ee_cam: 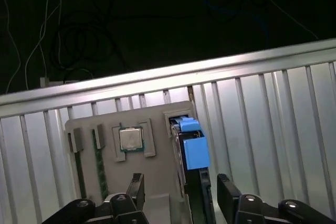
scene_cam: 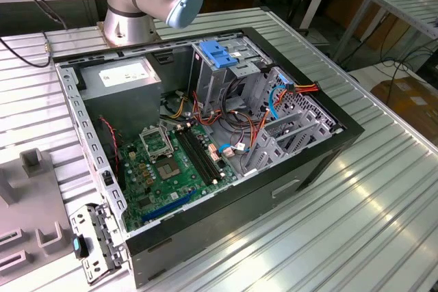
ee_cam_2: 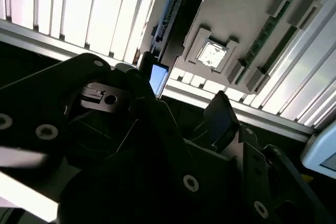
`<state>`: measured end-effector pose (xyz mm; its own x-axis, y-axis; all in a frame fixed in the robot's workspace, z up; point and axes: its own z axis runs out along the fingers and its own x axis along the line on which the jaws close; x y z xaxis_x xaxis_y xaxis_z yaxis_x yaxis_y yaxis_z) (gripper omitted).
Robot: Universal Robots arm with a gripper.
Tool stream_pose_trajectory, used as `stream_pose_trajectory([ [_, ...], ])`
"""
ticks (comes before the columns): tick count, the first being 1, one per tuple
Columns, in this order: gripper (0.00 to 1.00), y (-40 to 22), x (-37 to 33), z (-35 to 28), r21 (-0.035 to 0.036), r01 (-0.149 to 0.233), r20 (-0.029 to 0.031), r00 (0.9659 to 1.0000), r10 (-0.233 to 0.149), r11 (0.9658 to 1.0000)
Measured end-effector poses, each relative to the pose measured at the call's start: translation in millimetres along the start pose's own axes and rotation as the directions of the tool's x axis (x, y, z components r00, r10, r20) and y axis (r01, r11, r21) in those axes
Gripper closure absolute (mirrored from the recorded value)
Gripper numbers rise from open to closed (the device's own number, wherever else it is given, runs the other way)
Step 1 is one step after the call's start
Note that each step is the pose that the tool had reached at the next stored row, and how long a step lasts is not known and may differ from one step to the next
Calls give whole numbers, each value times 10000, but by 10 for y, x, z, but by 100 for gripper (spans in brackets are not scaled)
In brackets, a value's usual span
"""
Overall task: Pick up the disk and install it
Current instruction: 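Pick up the disk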
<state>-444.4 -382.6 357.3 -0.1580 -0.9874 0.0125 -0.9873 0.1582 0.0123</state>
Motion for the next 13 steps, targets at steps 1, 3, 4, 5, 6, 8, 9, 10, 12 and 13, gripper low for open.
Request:
stream_pose_trajectory([
  [1, 34, 6, 0, 8, -5, 85, 29, 10000, -85, 10000],
  [3, 34, 23, 2, 28, -12, 206, 91, 9997, -206, 9998],
  [4, 34, 34, 2, 38, -15, 263, 125, 9996, -263, 9997],
  [5, 34, 51, -1, 58, -15, 329, 147, 9994, -329, 9995],
  [6, 34, 69, -10, 78, -17, 398, 174, 9991, -398, 9992],
  [8, 34, 88, -21, 109, -11, 522, 210, 9984, -521, 9986],
  [9, 34, 92, -25, 120, -8, 593, 217, 9980, -593, 9982],
  [10, 34, 96, -30, 138, -2, 720, 230, 9971, -720, 9974],
  [12, 34, 103, -35, 163, 2, 885, 252, 9958, -885, 9961],
  [13, 34, 105, -39, 177, 3, 949, 255, 9952, -949, 9955],
])
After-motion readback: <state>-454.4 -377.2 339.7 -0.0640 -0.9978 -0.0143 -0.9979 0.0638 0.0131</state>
